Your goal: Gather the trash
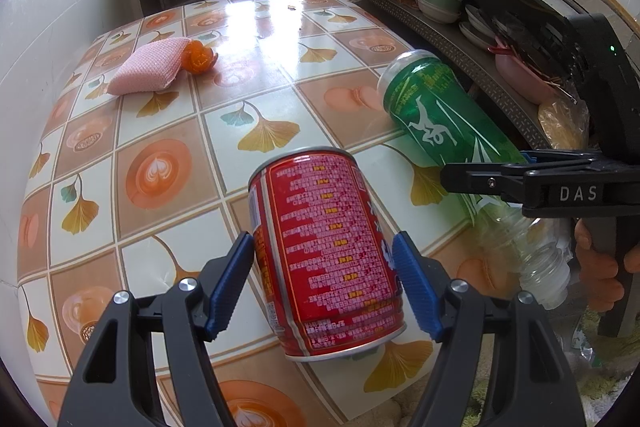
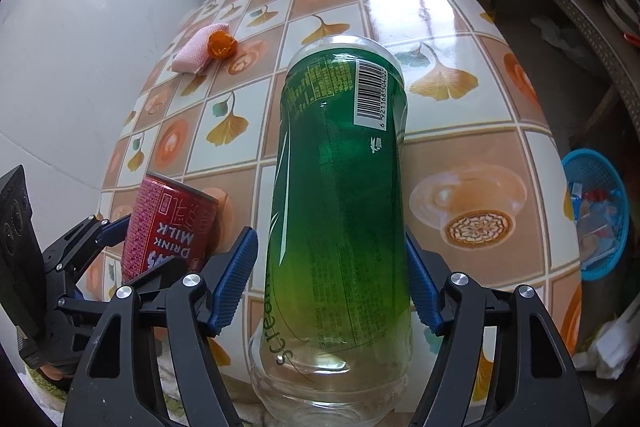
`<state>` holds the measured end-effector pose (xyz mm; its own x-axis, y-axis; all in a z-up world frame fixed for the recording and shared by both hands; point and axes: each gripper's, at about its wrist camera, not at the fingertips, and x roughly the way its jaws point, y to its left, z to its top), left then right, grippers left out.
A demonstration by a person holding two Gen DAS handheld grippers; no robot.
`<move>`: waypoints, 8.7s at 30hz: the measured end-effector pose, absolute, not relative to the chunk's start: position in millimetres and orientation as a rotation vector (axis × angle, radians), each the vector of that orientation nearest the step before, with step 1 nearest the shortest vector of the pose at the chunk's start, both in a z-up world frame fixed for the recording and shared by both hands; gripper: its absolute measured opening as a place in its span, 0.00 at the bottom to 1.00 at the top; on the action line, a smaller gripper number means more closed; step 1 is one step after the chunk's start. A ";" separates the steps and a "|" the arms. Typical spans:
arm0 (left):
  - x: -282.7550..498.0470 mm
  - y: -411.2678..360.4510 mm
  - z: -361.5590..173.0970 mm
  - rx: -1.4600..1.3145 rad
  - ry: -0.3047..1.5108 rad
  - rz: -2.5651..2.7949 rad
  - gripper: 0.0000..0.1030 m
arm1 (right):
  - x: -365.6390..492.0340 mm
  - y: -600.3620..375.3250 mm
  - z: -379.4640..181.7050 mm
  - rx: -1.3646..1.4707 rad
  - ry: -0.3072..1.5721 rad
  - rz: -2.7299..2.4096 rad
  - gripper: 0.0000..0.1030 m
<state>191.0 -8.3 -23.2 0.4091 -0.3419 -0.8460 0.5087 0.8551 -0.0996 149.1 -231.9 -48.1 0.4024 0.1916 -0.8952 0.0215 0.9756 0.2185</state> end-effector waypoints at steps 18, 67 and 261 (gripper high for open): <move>191.0 -8.6 -23.1 0.184 1.017 -0.538 0.67 | 152.4 -231.3 -56.1 0.218 1.164 0.096 0.54; 193.9 8.1 -7.2 0.064 1.001 -0.522 0.64 | 143.5 -248.4 -40.3 0.273 1.110 0.104 0.53; 236.4 -70.8 21.0 -0.187 0.951 -0.737 0.70 | 85.7 -554.8 -169.1 -0.469 1.200 -0.508 0.53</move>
<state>236.4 -70.8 21.0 0.3611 -0.6464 -0.6721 0.4898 0.7448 -0.4532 85.7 -554.8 -169.1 0.2786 -0.5993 -0.7505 0.1212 0.7971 -0.5916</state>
